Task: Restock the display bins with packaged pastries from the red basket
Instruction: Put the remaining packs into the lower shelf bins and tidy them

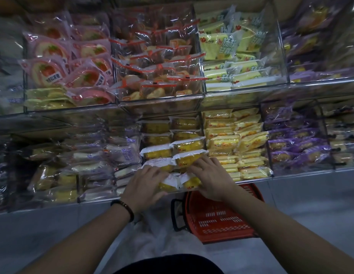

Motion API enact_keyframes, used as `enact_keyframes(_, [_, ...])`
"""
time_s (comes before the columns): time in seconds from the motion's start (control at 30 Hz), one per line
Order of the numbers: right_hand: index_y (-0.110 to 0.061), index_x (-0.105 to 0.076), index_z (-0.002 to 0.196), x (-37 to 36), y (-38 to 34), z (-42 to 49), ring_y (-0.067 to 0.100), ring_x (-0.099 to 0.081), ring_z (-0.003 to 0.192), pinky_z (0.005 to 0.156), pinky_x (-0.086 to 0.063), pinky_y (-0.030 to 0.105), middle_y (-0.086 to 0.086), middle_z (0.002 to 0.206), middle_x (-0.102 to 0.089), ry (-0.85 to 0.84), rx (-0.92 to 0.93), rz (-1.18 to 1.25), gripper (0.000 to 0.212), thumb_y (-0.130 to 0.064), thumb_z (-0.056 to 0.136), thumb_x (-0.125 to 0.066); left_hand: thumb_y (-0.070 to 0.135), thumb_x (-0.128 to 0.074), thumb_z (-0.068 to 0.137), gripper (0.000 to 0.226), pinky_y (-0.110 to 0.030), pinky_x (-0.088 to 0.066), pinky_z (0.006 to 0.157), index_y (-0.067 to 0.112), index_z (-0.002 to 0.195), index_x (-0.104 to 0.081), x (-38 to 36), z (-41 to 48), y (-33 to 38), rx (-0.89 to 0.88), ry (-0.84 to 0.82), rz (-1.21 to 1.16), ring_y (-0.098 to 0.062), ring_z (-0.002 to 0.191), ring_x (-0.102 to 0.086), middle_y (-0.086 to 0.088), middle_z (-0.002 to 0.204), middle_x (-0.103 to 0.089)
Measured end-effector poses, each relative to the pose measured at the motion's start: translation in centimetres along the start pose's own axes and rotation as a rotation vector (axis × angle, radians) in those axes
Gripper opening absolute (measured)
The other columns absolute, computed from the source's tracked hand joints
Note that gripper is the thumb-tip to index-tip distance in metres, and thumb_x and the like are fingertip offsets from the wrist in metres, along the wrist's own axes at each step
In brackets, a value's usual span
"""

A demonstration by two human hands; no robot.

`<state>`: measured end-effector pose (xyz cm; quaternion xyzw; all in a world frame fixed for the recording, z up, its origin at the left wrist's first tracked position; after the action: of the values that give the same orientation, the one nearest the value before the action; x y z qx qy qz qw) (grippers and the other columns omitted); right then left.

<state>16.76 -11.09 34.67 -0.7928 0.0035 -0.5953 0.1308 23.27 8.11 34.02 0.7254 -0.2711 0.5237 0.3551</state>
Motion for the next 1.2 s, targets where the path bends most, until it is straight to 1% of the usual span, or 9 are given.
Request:
enact_keyframes(0.1, [-0.035, -0.048, 0.144, -1.3, -0.2, 0.2, 0.026, -0.044, 0.136, 0.108, -0.037, 0.047, -0.003, 0.142, -0.053, -0.054, -0.044, -0.034, 0.065, -0.049, 0.085, -0.070, 0.056, -0.075, 0.082, 0.067, -0.040, -0.049, 0.091, 0.035, 0.141, -0.052, -0.1, 0.2, 0.5, 0.057, 0.039, 0.066, -0.023, 0.110, -0.052, 0.005, 0.117, -0.059])
enact_keyframes(0.17, [-0.037, -0.049, 0.144, -1.3, -0.4, 0.6, 0.025, -0.049, 0.133, 0.110, -0.033, 0.048, -0.003, 0.138, -0.058, -0.029, -0.068, -0.062, 0.057, -0.047, 0.090, -0.067, 0.057, -0.072, 0.085, 0.073, -0.039, -0.046, 0.087, 0.041, 0.150, -0.044, 0.3, 0.7, 1.0, 0.078, 0.050, 0.106, -0.023, 0.104, -0.051, 0.005, 0.112, -0.055])
enact_keyframes(0.3, [-0.038, -0.054, 0.135, -1.2, -0.1, 0.7, 0.027, -0.059, 0.119, 0.111, -0.033, 0.051, 0.000, 0.121, -0.066, 0.026, -0.137, -0.111, 0.044, -0.038, 0.093, -0.067, 0.049, -0.075, 0.086, 0.051, -0.039, -0.043, 0.080, 0.044, 0.136, -0.061, 0.5, 1.1, 1.1, 0.126, 0.079, 0.145, -0.026, 0.099, -0.050, 0.002, 0.107, -0.056])
enact_keyframes(0.47, [-0.029, -0.059, 0.119, -0.5, 0.1, 1.5, 0.030, -0.058, 0.102, 0.089, -0.041, 0.044, 0.003, 0.099, -0.065, 0.036, -0.285, -0.119, 0.036, -0.020, 0.086, -0.072, 0.051, -0.076, 0.086, 0.038, -0.041, -0.038, 0.078, 0.041, 0.122, -0.070, 0.7, 1.4, 0.4, 0.278, 0.111, 0.173, -0.029, 0.093, -0.051, -0.001, 0.103, -0.059])
enact_keyframes(0.7, [-0.020, -0.058, 0.119, 0.0, -0.6, 1.8, 0.035, -0.051, 0.112, 0.084, -0.047, 0.044, 0.013, 0.116, -0.058, 0.053, -0.426, -0.063, 0.045, -0.010, 0.078, -0.075, 0.049, -0.067, 0.094, 0.038, -0.039, -0.038, 0.085, 0.044, 0.131, -0.063, 0.3, 2.9, 0.1, 0.396, 0.056, 0.101, -0.029, 0.108, -0.048, 0.003, 0.119, -0.058])
enact_keyframes(0.8, [-0.015, -0.058, 0.113, -0.2, -1.1, 1.5, 0.033, -0.056, 0.097, 0.074, -0.049, 0.040, 0.012, 0.109, -0.056, 0.117, -0.443, -0.041, 0.045, -0.005, 0.072, -0.075, 0.050, -0.067, 0.094, 0.041, -0.039, -0.041, 0.086, 0.044, 0.133, -0.061, 0.4, 2.8, 0.2, 0.392, 0.034, 0.065, -0.029, 0.110, -0.048, 0.002, 0.120, -0.056])
enact_keyframes(0.93, [-0.019, -0.052, 0.115, -1.2, -1.1, 1.3, 0.025, -0.061, 0.072, 0.058, -0.050, 0.037, 0.003, 0.096, -0.056, 0.089, -0.382, 0.053, 0.047, -0.024, 0.076, -0.080, 0.055, -0.067, 0.093, 0.043, -0.039, -0.046, 0.088, 0.046, 0.134, -0.058, 0.6, 2.1, 0.2, 0.362, 0.011, 0.057, -0.027, 0.109, -0.049, 0.003, 0.116, -0.054])
enact_keyframes(1.03, [-0.023, -0.047, 0.123, -1.5, -1.4, 1.1, 0.026, -0.059, 0.078, 0.064, -0.055, 0.040, 0.004, 0.108, -0.051, 0.069, -0.284, 0.085, 0.050, -0.050, 0.086, -0.068, 0.051, -0.066, 0.094, 0.042, -0.040, -0.048, 0.089, 0.047, 0.135, -0.058, 0.9, 1.9, 0.3, 0.356, -0.004, 0.062, -0.026, 0.109, -0.050, 0.003, 0.114, -0.054])
enact_keyframes(1.2, [-0.024, -0.053, 0.117, -1.0, -0.8, 1.6, 0.027, -0.062, 0.073, 0.057, -0.052, 0.035, 0.005, 0.101, -0.055, 0.128, -0.418, 0.081, 0.039, -0.043, 0.088, -0.071, 0.045, -0.070, 0.094, 0.037, -0.040, -0.048, 0.088, 0.046, 0.130, -0.064, 0.9, 1.7, 0.4, 0.336, -0.030, 0.059, -0.026, 0.107, -0.049, 0.004, 0.113, -0.054])
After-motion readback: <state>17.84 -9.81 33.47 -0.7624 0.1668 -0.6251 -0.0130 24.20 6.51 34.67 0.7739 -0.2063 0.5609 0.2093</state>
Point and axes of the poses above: each hand's wrist, its own z-axis towards the middle knuckle, its own x-axis out of the back of the hand, y = z × x, the point moved 8 cm from there along z, towards the middle knuckle
